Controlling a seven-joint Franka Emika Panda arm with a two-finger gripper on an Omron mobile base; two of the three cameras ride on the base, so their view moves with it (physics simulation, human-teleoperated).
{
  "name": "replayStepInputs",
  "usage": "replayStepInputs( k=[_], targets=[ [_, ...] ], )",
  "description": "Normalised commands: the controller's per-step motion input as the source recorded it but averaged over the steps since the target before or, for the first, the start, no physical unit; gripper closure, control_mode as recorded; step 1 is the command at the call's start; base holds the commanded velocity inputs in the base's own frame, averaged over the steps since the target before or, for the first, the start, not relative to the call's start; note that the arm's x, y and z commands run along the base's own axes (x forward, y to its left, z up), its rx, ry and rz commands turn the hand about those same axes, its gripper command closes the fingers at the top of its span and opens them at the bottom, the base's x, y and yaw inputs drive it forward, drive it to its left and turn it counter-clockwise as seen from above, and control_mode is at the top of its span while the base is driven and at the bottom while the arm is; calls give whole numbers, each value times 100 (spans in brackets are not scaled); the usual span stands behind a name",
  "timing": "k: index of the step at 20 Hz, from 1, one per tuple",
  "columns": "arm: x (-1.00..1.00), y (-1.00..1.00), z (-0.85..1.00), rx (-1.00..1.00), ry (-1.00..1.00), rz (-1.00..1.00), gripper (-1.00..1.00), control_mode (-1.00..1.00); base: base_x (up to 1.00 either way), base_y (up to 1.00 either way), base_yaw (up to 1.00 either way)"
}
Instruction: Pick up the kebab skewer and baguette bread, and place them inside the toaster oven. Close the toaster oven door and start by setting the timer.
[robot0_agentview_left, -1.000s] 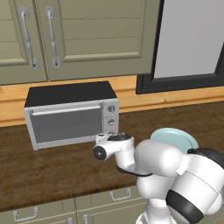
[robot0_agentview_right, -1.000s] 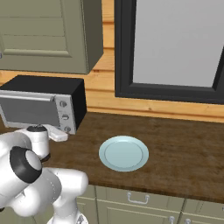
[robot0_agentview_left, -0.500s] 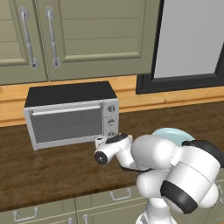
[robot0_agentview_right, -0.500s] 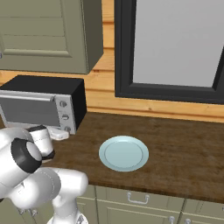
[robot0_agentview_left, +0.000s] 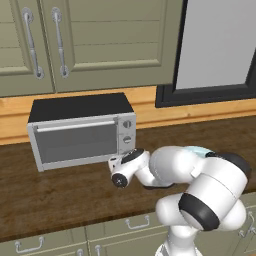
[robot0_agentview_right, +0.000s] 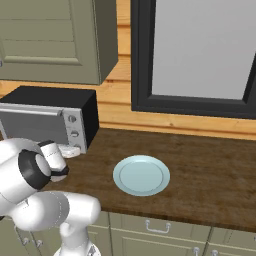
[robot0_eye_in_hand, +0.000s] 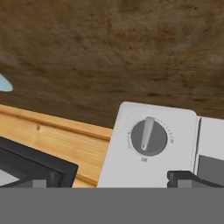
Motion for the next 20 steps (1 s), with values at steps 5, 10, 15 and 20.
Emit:
replayStepInputs(
  k=[5, 10, 15, 20],
  targets=[
    [12, 0, -6, 0, 0, 8, -100, -100, 0, 0, 0],
    [3, 0, -9, 0, 0, 7, -100, -100, 0, 0, 0],
    [0, 0, -12, 0, 0, 5, -100, -100, 0, 0, 0],
    [13, 0, -4, 0, 0, 3, -100, -100, 0, 0, 0]
  ],
)
